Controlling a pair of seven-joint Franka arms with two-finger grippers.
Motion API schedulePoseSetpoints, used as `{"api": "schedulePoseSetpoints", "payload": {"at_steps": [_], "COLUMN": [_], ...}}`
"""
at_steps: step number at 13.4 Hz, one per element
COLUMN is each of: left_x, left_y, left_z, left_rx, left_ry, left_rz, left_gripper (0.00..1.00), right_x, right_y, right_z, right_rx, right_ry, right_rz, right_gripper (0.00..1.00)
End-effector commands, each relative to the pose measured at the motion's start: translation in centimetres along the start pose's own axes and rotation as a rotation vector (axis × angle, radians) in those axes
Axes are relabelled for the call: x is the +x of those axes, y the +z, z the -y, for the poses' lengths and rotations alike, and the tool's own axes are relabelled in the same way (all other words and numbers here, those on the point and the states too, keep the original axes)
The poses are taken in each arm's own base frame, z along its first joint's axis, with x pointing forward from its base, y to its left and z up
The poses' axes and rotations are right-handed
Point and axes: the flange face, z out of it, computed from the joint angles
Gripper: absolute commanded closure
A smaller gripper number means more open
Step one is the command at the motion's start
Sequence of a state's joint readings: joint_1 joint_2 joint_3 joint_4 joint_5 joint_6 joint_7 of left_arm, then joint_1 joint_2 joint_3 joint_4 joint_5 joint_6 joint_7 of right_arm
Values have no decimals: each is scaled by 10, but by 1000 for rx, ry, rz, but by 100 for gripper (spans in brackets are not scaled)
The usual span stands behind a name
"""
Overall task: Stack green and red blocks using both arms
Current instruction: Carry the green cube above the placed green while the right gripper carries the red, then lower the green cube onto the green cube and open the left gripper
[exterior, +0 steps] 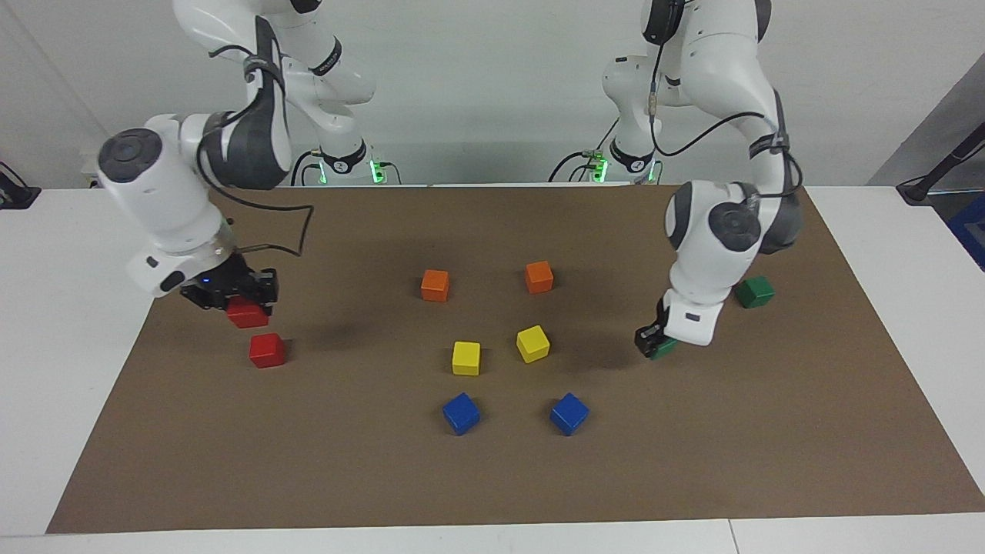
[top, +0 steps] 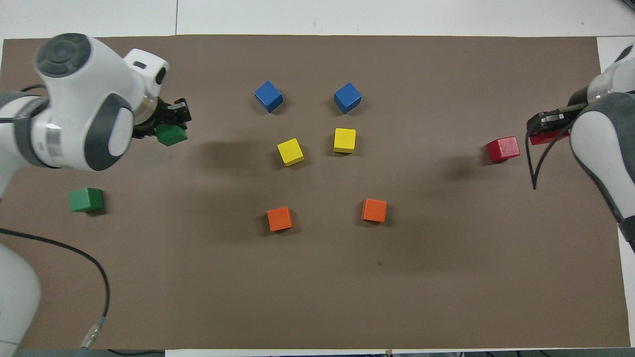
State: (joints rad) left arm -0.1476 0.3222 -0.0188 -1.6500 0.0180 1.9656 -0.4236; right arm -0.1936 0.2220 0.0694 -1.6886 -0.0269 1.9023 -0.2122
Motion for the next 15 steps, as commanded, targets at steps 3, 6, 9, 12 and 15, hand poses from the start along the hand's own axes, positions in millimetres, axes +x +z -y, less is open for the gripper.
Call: {"api": "schedulePoseSetpoints", "payload": {"at_steps": [3,6,9,12,15], "left_x": [-16,-34,-49,-59,-62], "left_y": [-40,-25,6,24,40], "left_z": [145,193,233,242,254], "left_rx": [18,16,13,14,14], "left_ry": [186,166,200,198,169], "left_rz": [49,45,-23,-40,-53], "left_gripper": [100,100,100,100,100], "right_x": [-8,-9,-10,-12,-7], "right_y": [28,49,67,80,89], "right_z": [-14,-4,20,25,32], "right_rx": [-8,-12,-8,-11,-13], "right_ry": [26,18,49,57,44], "right_rz": [-44,-67,-67,-96,-117], "right_gripper": [100,100,100,100,100]}}
